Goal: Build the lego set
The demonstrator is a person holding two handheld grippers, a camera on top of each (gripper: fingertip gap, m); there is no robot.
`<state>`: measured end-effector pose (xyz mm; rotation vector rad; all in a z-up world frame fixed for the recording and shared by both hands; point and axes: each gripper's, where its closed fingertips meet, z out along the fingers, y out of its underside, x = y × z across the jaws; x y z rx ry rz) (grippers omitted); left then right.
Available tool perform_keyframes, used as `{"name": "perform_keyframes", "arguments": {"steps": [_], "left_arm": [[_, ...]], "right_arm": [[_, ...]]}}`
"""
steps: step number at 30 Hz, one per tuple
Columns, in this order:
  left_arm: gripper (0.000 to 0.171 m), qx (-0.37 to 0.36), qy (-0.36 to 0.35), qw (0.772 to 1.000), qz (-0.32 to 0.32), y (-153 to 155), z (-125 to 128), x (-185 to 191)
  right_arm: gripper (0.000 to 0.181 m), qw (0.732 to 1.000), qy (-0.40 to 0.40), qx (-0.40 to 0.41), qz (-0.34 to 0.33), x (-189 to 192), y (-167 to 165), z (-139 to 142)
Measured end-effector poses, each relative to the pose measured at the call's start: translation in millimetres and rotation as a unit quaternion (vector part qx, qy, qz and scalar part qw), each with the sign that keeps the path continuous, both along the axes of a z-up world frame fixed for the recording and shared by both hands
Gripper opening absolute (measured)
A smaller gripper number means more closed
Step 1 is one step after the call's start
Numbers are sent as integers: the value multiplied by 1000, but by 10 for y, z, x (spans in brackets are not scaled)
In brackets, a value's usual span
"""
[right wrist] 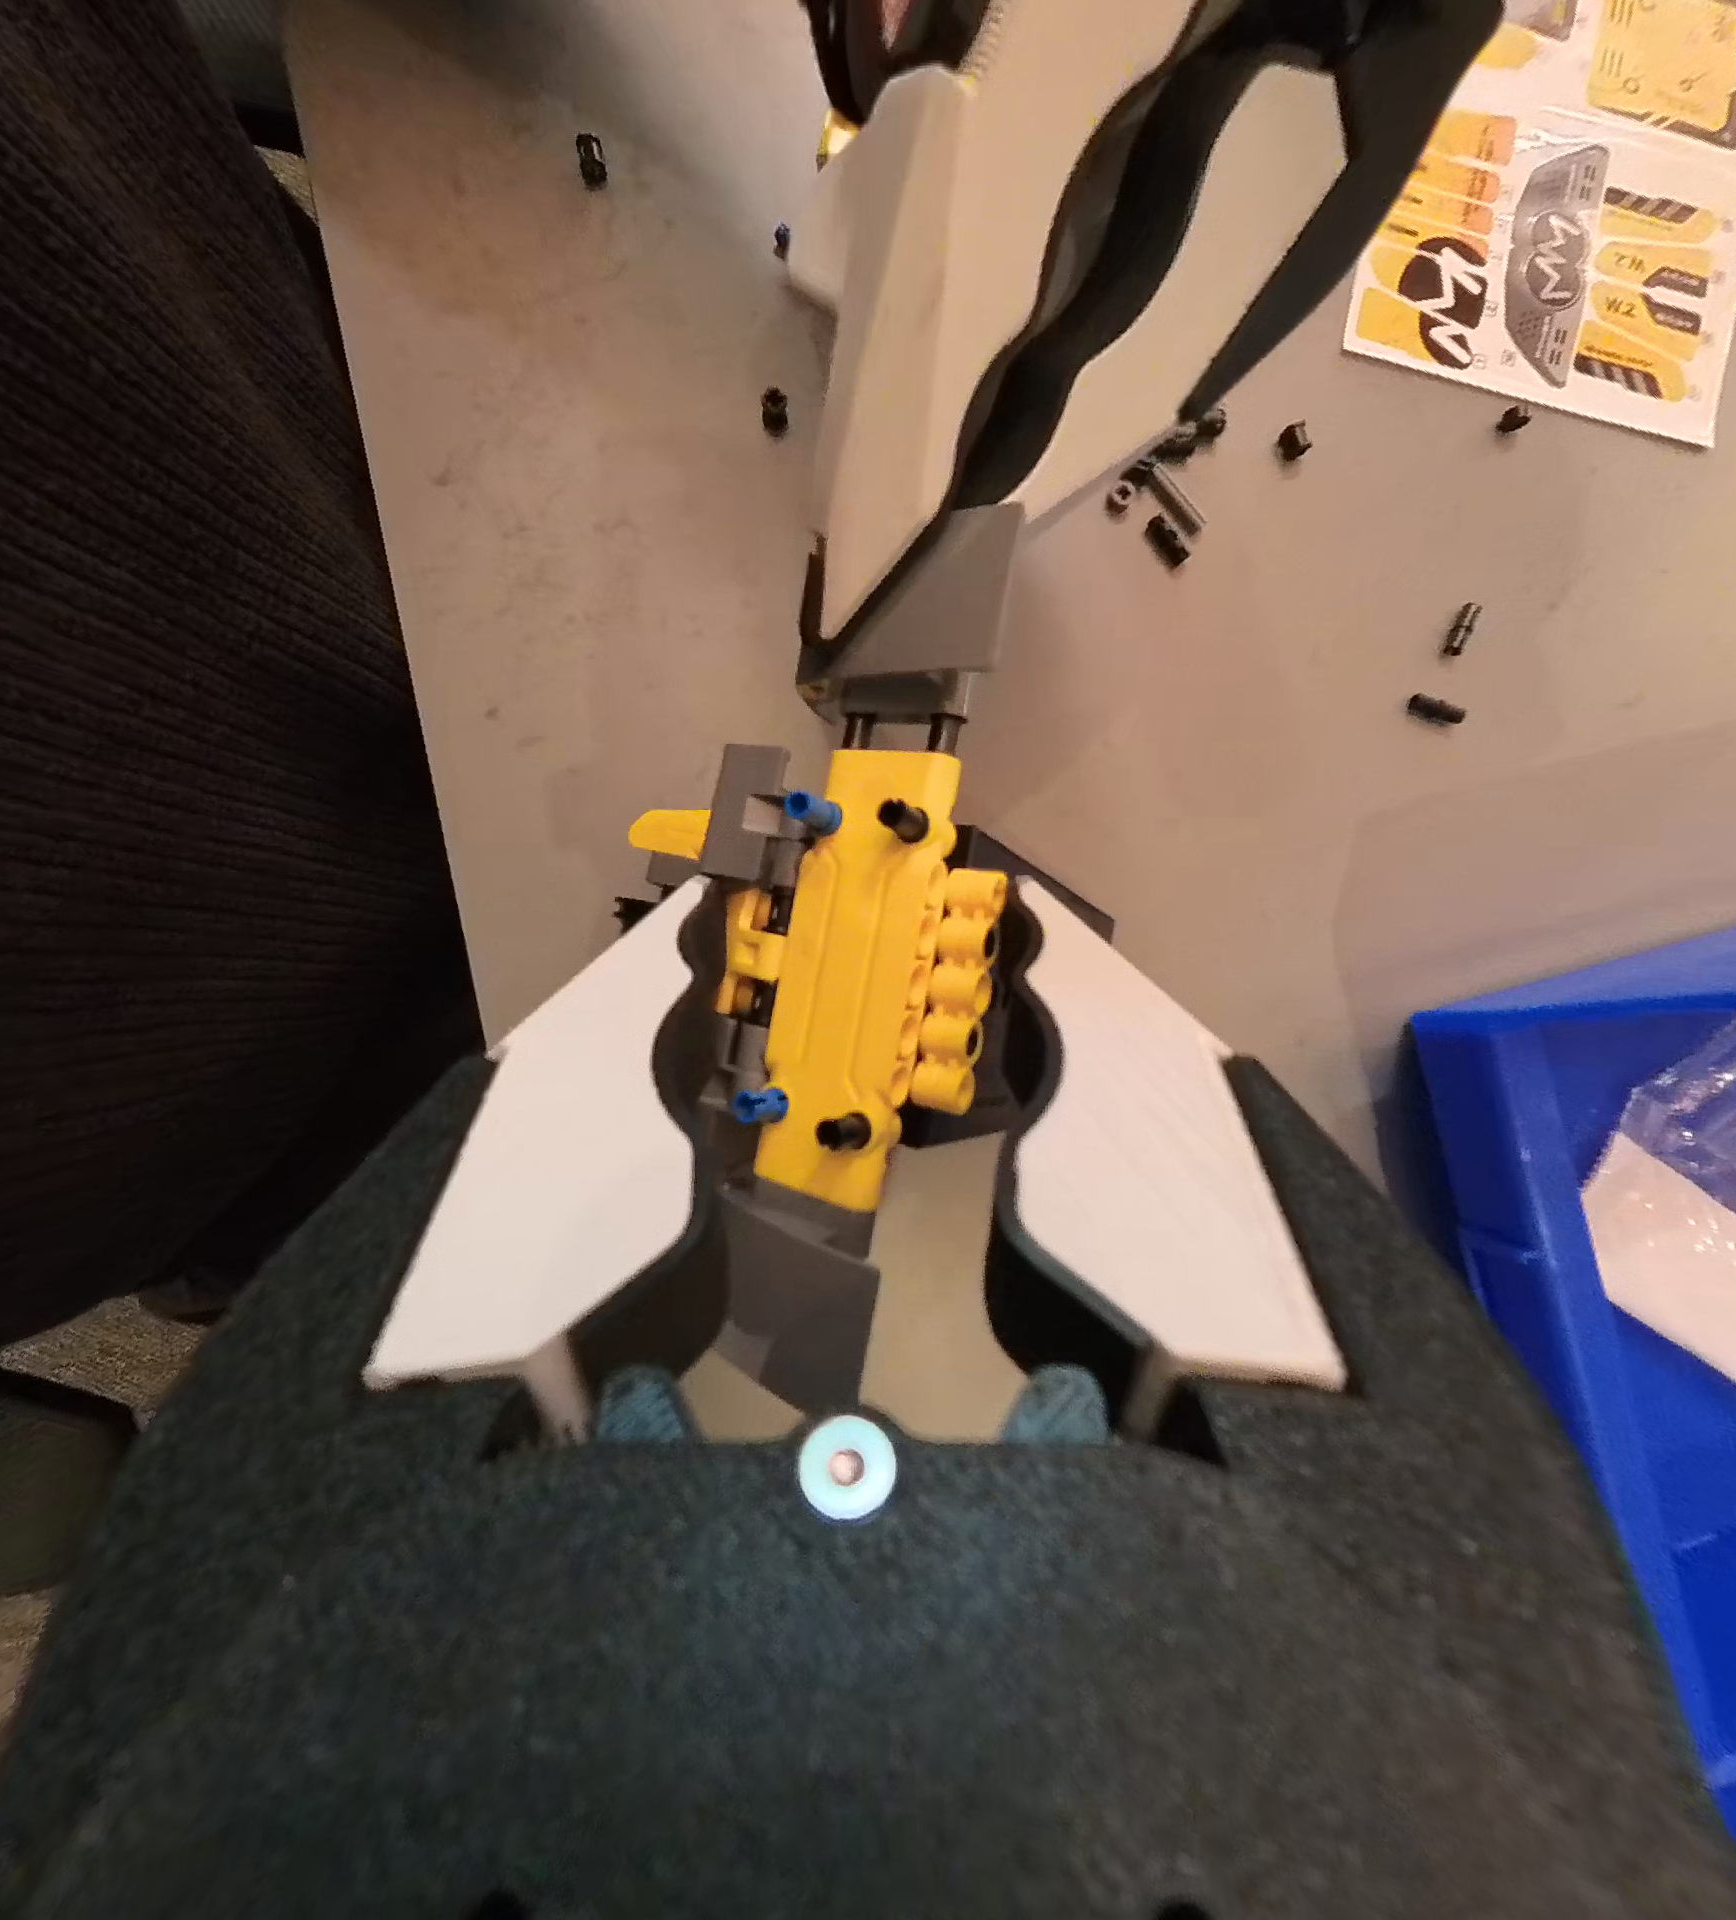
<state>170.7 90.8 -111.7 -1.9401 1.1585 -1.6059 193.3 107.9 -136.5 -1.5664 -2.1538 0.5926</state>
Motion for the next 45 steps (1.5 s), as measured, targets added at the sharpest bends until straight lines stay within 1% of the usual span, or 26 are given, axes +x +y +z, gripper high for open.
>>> {"name": "perform_keyframes", "arguments": {"steps": [6,10,14,18,21,23,25,27,30,32,34,37,39,40,41,43,45], "left_arm": [[0,-45,-3,999,-23,15,11,2],[0,-40,-5,999,-26,19,14,16],[0,-38,-22,999,4,34,0,87],[0,-36,-29,999,11,40,-4,56],[0,-28,-24,999,23,66,-3,15],[0,-23,-27,999,35,101,15,-15],[0,-24,-33,998,37,106,17,-19],[0,-30,-39,998,36,98,17,-9],[0,-29,-38,998,34,92,13,-12],[0,-26,-37,998,34,94,14,-14],[0,-28,-40,998,35,95,17,-9],[0,-33,-47,998,33,96,19,-7],[0,-34,-49,998,33,101,16,-10],[0,-33,-48,998,34,103,14,-10],[0,-33,-47,998,34,102,12,-10],[0,-28,-43,998,33,94,7,-8],[0,-23,-37,999,31,85,-5,-15]], "right_arm": [[52,1000,5,-5,9,-9,-2,0],[52,1000,7,-7,9,-8,3,2],[53,1000,16,1,1,-23,29,-10],[53,1000,20,-6,3,-47,32,-8],[54,1000,27,-12,-9,-70,55,6],[55,998,50,-10,-24,-81,81,38],[57,995,89,-15,-46,-55,103,117],[65,984,150,-50,-85,27,122,288],[64,947,253,-97,-173,303,271,552],[64,918,292,-119,-241,526,375,575],[58,900,290,-156,-287,662,358,446],[45,880,282,-234,-303,659,197,282],[33,868,291,-278,-291,609,116,276],[28,866,291,-293,-281,583,82,272],[18,868,289,-300,-270,558,50,266],[9,871,289,-294,-268,525,71,253],[8,868,288,-302,-268,512,102,263]]}}
